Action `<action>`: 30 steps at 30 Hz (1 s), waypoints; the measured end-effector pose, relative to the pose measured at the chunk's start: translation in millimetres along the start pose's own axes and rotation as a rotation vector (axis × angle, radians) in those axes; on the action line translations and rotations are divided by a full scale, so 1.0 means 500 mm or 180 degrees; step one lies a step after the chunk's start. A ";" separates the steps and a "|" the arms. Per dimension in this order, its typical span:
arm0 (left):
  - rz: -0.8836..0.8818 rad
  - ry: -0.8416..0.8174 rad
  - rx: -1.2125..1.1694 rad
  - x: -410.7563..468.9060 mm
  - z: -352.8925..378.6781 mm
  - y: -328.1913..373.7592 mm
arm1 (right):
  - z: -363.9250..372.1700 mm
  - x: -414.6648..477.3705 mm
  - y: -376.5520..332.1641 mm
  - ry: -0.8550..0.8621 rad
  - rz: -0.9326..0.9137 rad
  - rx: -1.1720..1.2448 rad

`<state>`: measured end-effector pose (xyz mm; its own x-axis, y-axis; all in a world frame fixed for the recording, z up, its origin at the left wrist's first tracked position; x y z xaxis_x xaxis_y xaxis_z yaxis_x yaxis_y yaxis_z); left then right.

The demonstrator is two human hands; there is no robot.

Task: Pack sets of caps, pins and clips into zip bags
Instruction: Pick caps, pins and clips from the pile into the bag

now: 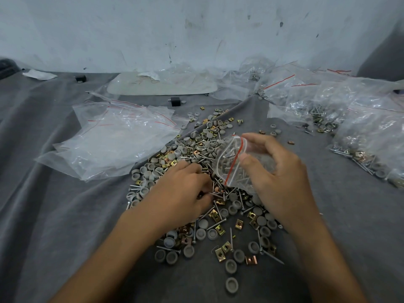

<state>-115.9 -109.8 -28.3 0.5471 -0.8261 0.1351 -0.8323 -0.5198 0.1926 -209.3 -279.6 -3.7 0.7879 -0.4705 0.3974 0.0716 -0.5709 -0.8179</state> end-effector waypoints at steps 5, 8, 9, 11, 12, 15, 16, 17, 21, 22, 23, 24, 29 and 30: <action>-0.0072 0.0173 -0.0248 0.001 -0.023 -0.014 | 0.000 0.000 0.002 -0.0013 0.0004 0.0008; -0.0203 0.0283 -0.0388 0.001 -0.033 -0.026 | 0.000 0.000 0.003 -0.0012 0.0000 0.0009; -0.0258 0.0309 -0.0428 0.001 -0.034 -0.031 | 0.000 0.000 0.004 -0.0015 0.0007 0.0017; -0.0347 0.0368 -0.0500 0.002 -0.036 -0.036 | 0.001 0.000 0.003 -0.0020 0.0013 0.0032; -0.0378 0.0411 -0.0541 0.002 -0.037 -0.038 | 0.001 0.000 0.003 -0.0019 0.0006 0.0033; -0.0474 0.0598 -0.0673 0.002 -0.043 -0.041 | 0.002 0.000 0.001 -0.0012 -0.0008 0.0040; -0.0505 0.0683 -0.0700 0.002 -0.046 -0.042 | 0.002 0.000 0.001 -0.0013 -0.0001 0.0055; -0.0537 0.0782 -0.0731 0.001 -0.050 -0.043 | 0.002 0.000 0.001 -0.0020 0.0006 0.0071; -0.0634 0.1105 -0.0912 -0.003 -0.060 -0.047 | 0.001 0.001 0.005 -0.0040 0.0000 0.0062; -0.0620 0.1173 -0.0948 -0.004 -0.062 -0.047 | 0.001 0.001 0.006 -0.0041 -0.0007 0.0044; -0.0588 0.1234 -0.0983 -0.004 -0.064 -0.045 | 0.001 0.001 0.008 -0.0045 -0.0019 0.0024; -0.0541 0.1279 -0.1015 -0.004 -0.066 -0.041 | 0.001 0.001 0.008 -0.0050 -0.0036 0.0006; -0.0319 0.1289 -0.1136 -0.002 -0.057 -0.011 | 0.002 0.002 0.008 -0.0062 -0.0055 -0.0020; -0.0281 0.1267 -0.1114 -0.001 -0.054 -0.006 | 0.003 0.002 0.008 -0.0063 -0.0061 -0.0027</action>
<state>-111.1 -101.7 -2.6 0.6616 -0.6007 0.4488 -0.7395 -0.4237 0.5231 -207.5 -281.4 -7.2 0.7984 -0.4460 0.4044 0.0815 -0.5855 -0.8066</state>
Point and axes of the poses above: each hand's wrist, its own x-axis towards the middle knuckle, its own z-axis out of the palm, y = z × x, the point moved 2 cm from there along x, towards the middle knuckle, and after that the axes turned 4 degrees about z, right-handed, at the moved point
